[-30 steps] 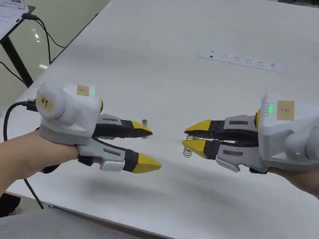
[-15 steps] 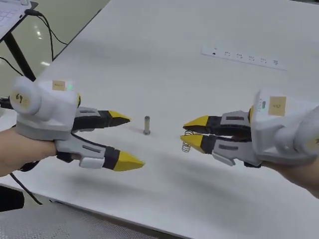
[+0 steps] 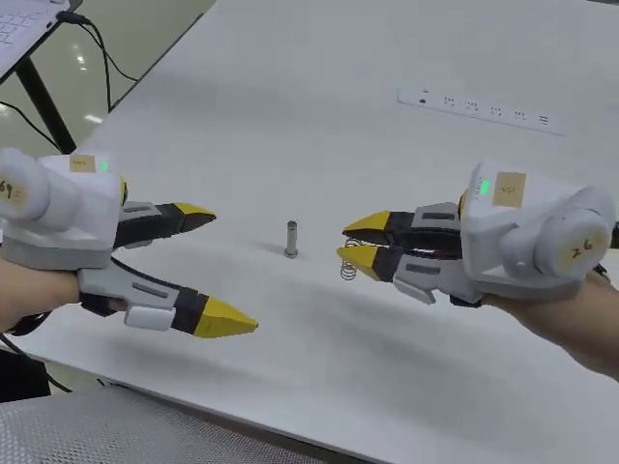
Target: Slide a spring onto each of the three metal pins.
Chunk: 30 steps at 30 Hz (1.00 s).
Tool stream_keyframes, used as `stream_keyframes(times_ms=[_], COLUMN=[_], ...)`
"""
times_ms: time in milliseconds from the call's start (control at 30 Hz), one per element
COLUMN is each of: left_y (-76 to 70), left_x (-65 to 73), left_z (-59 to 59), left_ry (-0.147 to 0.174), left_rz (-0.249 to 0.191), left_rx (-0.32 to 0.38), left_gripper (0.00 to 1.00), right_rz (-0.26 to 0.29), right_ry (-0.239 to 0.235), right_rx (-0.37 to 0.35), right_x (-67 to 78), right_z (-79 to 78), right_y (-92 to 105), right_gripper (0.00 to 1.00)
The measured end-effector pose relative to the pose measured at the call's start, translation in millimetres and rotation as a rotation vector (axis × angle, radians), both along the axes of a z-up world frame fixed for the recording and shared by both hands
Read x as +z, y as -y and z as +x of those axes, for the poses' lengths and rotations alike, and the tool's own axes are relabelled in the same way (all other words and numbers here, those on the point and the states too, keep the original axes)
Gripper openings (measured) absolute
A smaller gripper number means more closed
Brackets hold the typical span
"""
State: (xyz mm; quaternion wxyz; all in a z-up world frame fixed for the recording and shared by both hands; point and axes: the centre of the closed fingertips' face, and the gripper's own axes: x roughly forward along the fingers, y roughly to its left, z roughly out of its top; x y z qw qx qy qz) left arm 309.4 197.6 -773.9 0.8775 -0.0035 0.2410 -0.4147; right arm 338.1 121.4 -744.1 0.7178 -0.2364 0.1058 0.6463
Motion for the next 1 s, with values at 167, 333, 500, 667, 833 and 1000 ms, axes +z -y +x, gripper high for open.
stream_keyframes(times_ms=[167,333,500,667,833,1000], left_y=[-1.8,-1.1,0.1,-0.6,-1.7,-3.4], left_x=[0.8,0.2,-1.1,-2.1,-2.1,-0.2], left_z=[1.2,0.7,-0.2,-0.4,-0.2,-0.3], left_ry=[0.003,0.005,0.002,-0.001,0.000,0.003], left_rz=[-0.009,-0.013,-0.014,-0.012,-0.010,-0.015], left_rx=[0.015,0.015,0.013,0.014,0.016,0.023], left_gripper=[0.98,0.98,0.98,0.98,0.98,0.98], right_rz=[0.004,0.012,0.030,0.041,0.047,0.046], right_ry=[-0.003,-0.012,-0.013,-0.002,0.006,-0.002], right_rx=[-0.001,-0.011,-0.028,-0.026,-0.029,-0.038], right_x=[-1.2,-2.7,1.0,5.6,7.2,5.3], right_z=[4.0,9.3,20.4,28.2,34.6,41.9], right_y=[-7.4,-15.6,-28.5,-43.9,-55.6,-64.1], right_gripper=[0.07,0.07,0.07,0.07,0.07,0.07])
